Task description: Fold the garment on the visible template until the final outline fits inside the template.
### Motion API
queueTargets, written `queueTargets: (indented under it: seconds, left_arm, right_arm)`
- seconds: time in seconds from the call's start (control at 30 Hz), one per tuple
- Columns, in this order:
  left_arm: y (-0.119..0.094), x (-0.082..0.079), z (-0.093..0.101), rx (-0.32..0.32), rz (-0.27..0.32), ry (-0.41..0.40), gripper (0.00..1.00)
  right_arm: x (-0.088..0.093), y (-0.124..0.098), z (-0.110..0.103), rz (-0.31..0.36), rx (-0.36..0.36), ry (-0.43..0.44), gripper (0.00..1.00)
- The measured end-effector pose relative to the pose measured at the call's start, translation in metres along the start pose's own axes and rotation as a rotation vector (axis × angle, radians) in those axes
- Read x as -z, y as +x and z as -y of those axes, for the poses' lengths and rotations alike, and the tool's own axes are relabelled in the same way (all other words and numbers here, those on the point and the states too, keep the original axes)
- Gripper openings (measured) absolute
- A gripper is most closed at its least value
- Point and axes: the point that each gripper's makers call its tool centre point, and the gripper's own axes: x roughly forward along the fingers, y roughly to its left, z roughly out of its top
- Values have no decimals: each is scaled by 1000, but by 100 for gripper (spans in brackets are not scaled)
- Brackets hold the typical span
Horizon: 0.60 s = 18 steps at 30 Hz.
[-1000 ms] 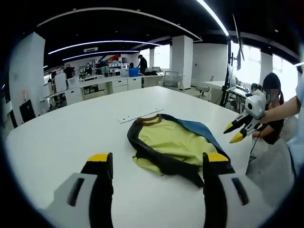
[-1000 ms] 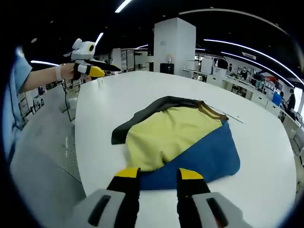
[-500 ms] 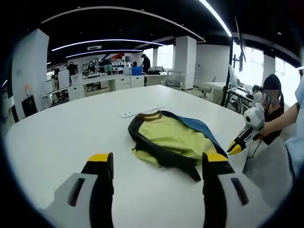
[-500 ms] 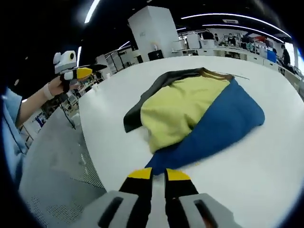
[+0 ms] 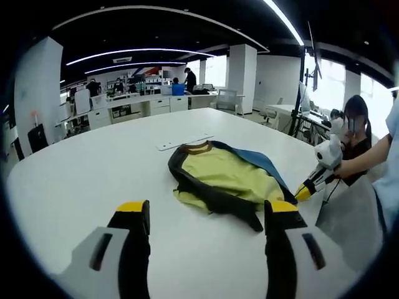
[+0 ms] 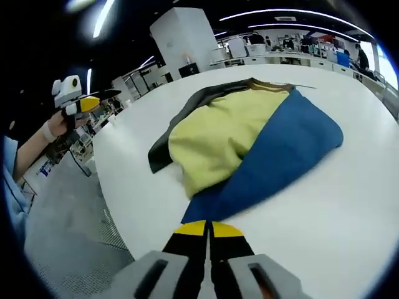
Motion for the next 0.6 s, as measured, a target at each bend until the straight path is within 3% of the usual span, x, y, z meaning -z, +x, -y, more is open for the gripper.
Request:
queueTargets:
  seconds: [0.33, 0.6]
  left_arm:
    - [4, 3, 7, 18, 3, -11, 71]
    - [7, 10, 10, 25, 2, -32, 70]
  right_arm:
    - [-10, -22, 2, 27, 4, -23, 0]
    - [-33, -62, 29, 56, 38, -30, 0]
